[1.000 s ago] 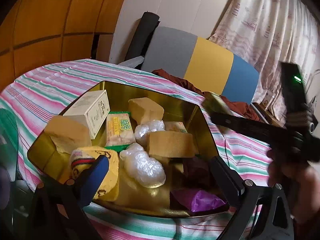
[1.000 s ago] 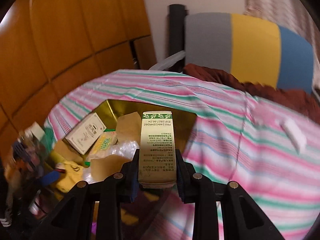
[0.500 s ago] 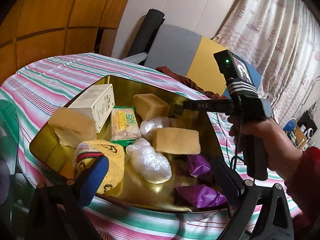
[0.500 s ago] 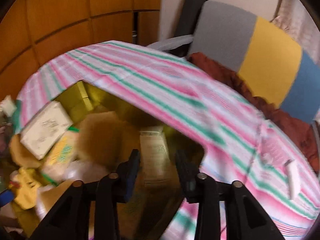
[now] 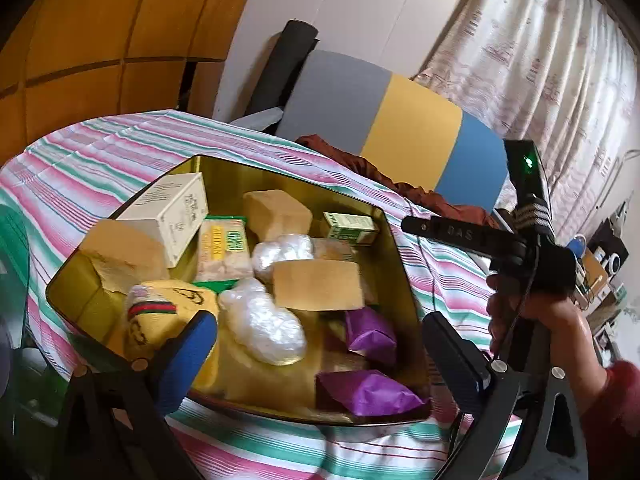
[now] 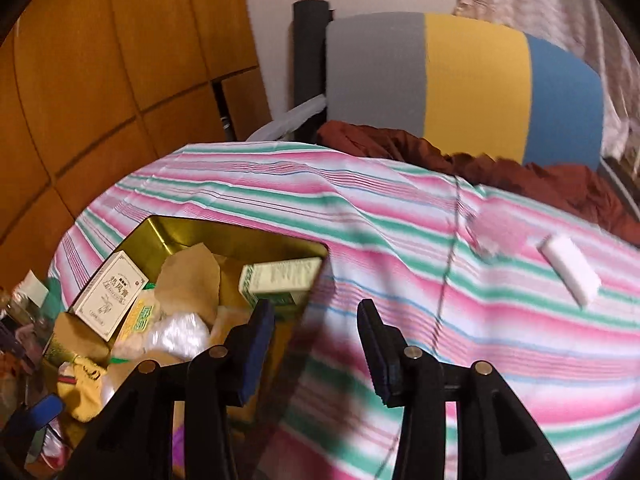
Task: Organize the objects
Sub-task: 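Move the right tool to the white sponge block and grasp it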
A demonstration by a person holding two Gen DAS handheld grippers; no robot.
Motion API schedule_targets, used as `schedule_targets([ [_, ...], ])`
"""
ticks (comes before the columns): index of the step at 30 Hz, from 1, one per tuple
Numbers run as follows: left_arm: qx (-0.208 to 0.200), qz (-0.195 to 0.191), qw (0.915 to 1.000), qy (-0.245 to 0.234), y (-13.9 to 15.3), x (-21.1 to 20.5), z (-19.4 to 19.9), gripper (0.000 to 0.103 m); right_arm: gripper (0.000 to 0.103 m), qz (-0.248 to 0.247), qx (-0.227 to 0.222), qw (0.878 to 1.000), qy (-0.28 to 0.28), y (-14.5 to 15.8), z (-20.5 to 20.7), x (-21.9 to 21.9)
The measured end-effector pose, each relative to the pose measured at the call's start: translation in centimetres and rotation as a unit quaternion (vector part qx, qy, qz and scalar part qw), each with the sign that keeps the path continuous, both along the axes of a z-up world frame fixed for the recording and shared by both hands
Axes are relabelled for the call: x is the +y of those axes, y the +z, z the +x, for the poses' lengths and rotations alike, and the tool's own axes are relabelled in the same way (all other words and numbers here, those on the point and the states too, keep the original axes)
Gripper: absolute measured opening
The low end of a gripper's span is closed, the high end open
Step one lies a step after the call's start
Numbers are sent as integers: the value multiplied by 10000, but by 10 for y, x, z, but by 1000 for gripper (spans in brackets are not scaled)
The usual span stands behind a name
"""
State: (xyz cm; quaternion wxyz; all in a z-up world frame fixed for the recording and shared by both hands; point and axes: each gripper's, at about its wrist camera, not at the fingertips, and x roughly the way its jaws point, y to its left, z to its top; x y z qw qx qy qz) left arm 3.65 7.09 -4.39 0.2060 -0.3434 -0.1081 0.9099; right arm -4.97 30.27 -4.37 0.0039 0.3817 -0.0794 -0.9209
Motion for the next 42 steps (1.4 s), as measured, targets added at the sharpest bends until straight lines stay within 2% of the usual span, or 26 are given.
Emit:
schedule_targets([
  [4, 48, -27, 9999, -143, 5, 10, 7, 103, 46, -105, -36, 9997, -220, -8, 21, 16],
  [9, 80, -117, 9990, -433, 8, 29, 15, 103, 47, -160, -320, 9980, -518, -32, 45, 42],
  [17, 123, -348, 9931, -1118, 12, 74, 36, 103, 48, -149, -583, 9917, -1136, -49, 70, 114],
  [19, 134, -398, 9910, -1271, 13, 86, 40, 103, 55, -75, -620, 9910, -1183, -47, 69, 130],
  [22, 151, -468, 9880, -1461, 15, 104, 43, 103, 64, 150, -554, 9902, -1272, -42, 63, 158],
  [29, 19, -610, 9835, -1703, 11, 139, 41, 103, 66, 591, -331, 9873, -1435, -27, 34, 212],
  [31, -37, -647, 9827, -1737, 9, 147, 38, 103, 73, 745, -256, 9865, -1439, -24, 24, 222],
  [34, -70, -691, 9821, -1752, 9, 155, 33, 103, 77, 969, -201, 9867, -1288, -21, 2, 239],
  [37, -69, -735, 9821, -1733, 11, 158, 28, 103, 77, 1260, -326, 9855, -1085, -28, -24, 248],
  [42, -147, -769, 9835, -1631, 11, 156, 20, 103, 77, 1447, -666, 9827, -942, -47, -48, 261],
])
